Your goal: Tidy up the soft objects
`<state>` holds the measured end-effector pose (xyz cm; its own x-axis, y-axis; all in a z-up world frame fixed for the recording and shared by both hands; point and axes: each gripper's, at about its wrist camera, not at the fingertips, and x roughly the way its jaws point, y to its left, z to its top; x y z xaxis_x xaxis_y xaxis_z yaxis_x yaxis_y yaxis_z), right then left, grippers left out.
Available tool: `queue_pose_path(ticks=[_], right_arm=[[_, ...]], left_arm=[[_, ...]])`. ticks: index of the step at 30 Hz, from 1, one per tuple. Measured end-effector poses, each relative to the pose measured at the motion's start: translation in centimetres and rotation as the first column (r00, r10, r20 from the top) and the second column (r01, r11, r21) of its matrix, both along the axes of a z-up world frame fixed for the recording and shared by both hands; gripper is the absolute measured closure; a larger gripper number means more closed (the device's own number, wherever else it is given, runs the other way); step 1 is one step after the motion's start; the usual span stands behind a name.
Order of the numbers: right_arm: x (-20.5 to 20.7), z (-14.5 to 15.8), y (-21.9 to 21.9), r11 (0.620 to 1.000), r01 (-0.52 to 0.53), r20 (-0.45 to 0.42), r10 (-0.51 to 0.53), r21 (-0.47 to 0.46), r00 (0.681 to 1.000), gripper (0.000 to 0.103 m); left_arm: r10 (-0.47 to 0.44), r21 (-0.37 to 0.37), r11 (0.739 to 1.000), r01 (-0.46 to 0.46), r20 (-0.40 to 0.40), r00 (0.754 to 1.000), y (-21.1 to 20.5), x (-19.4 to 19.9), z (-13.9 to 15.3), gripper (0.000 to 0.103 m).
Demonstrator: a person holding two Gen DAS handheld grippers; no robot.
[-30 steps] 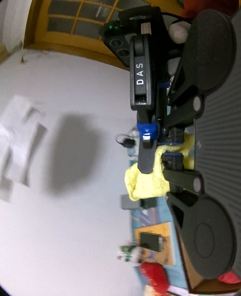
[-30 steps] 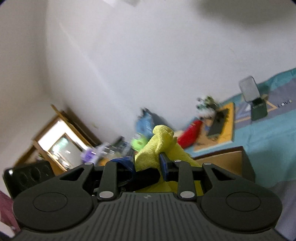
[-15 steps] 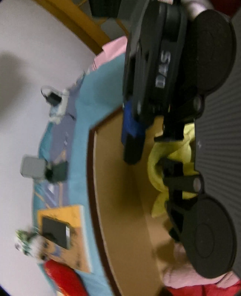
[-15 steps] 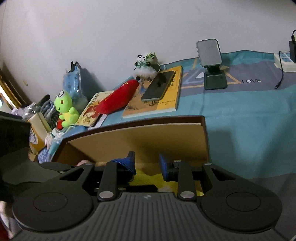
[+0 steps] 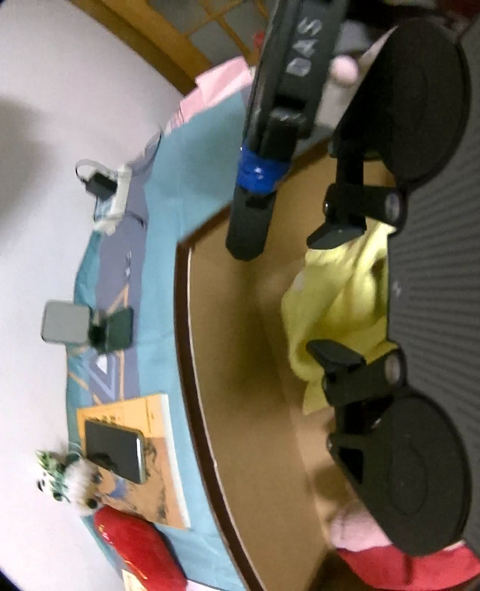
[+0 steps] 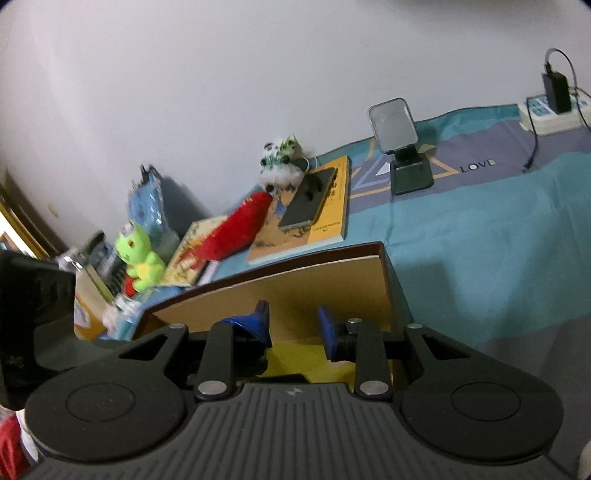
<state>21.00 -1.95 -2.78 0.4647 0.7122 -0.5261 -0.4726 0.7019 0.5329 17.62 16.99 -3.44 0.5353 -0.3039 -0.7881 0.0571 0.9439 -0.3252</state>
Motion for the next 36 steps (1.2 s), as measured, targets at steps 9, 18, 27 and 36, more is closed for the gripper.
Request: queue_pose_path(ticks=[9, 18, 27, 36], right_arm=[[-3.7, 0.9, -6.2, 0.997, 0.040, -0.014, -0.039, 0.071, 0.999, 0.091], [-5.9, -0.8, -15.5, 0.974, 0.183, 0.035, -0.180, -0.135, 0.983, 0.091], [-6.9, -4.8, -23.3, 0.938, 0.257, -0.057, -0.277, -0.231, 0.959, 0.091], [-6.9, -7.8, -25.4, 0.967, 0.198, -0.218, -0.230, -0.159, 0.949, 0.091]], left_arm=[[-0.073, 0.038, 0.997, 0.069, 0.138, 0.988, -3.4, -8.3, 5.6, 0.050], [-0.237, -0.047, 0.967, 0.249, 0.180, 0.955, -13.0, -12.8, 4.3, 0.047], [-0.288, -0.130, 0.946, 0.298, 0.088, 0.953, -21.9, -10.4, -2.8, 0.044], [-0.263, -0.055, 0.963, 0.264, 0.029, 0.964, -27.3, -7.2, -7.3, 0.044]])
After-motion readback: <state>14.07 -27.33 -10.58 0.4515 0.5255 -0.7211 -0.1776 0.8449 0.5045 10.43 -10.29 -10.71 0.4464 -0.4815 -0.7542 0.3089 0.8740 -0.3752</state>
